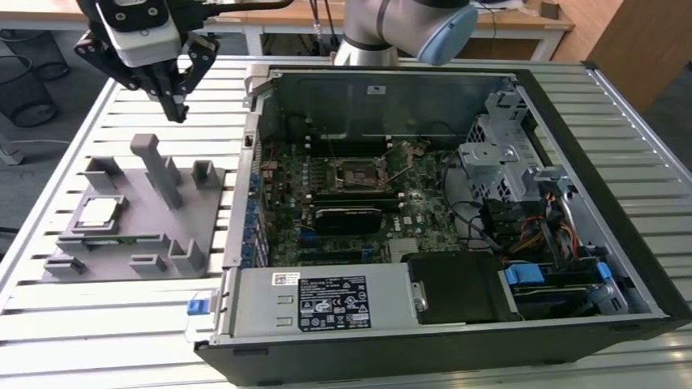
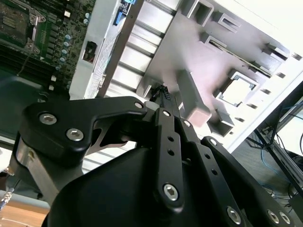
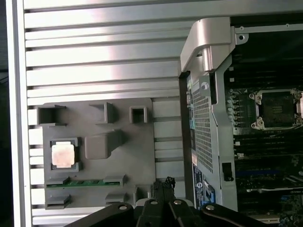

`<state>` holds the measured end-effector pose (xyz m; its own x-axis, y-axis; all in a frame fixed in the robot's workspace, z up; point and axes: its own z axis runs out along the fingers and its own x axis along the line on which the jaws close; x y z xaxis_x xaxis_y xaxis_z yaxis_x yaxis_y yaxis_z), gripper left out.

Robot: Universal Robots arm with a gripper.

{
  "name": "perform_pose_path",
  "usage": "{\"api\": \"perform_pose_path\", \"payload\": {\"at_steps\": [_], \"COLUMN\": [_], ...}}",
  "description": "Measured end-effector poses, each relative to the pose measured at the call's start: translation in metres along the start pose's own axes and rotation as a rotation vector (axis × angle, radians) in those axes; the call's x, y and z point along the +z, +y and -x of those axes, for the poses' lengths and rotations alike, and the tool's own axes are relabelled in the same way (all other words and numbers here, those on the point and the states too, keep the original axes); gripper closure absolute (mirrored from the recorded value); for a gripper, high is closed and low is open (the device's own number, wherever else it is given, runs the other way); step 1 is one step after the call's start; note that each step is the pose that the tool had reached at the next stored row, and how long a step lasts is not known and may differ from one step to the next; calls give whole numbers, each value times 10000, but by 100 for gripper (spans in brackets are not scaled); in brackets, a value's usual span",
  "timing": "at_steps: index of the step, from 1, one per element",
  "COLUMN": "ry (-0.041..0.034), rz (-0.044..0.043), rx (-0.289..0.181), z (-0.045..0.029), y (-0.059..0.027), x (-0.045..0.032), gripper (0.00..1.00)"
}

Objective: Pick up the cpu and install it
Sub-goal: 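Reach for the cpu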

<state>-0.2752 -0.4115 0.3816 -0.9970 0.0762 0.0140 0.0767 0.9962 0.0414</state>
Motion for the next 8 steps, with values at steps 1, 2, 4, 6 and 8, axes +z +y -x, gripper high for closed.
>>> {"api": "perform_pose_path", "payload": {"at_steps": [1,2,4,6,8], "ry": [0,0,2,5,7], "rz": [0,0,0,0,0], "rx": [0,0,1,1,0], "z": [-18,-31,-51,-71,-97], "y": [-1,-2,-4,-6,-8], "x": [1,2,5,8,12], "gripper": [89,89,89,89,89]}}
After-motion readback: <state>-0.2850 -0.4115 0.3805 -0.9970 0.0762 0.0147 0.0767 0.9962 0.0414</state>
